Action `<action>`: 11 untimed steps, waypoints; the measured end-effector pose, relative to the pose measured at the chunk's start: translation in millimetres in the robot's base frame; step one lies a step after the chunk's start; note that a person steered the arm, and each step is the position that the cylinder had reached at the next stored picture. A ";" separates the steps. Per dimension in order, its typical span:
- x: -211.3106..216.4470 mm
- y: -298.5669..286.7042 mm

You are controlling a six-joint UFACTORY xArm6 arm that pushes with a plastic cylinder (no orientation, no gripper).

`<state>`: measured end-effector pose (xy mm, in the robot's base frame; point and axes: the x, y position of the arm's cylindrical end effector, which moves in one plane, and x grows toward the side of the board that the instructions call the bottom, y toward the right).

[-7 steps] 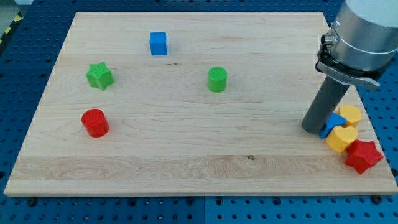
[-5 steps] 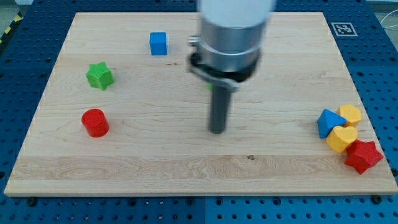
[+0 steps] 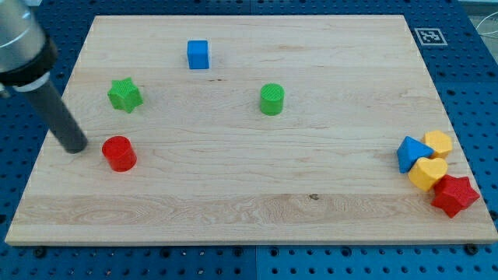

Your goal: Move red circle towards yellow heart

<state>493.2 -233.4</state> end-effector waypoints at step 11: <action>22.6 176.8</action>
<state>515.8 -56.6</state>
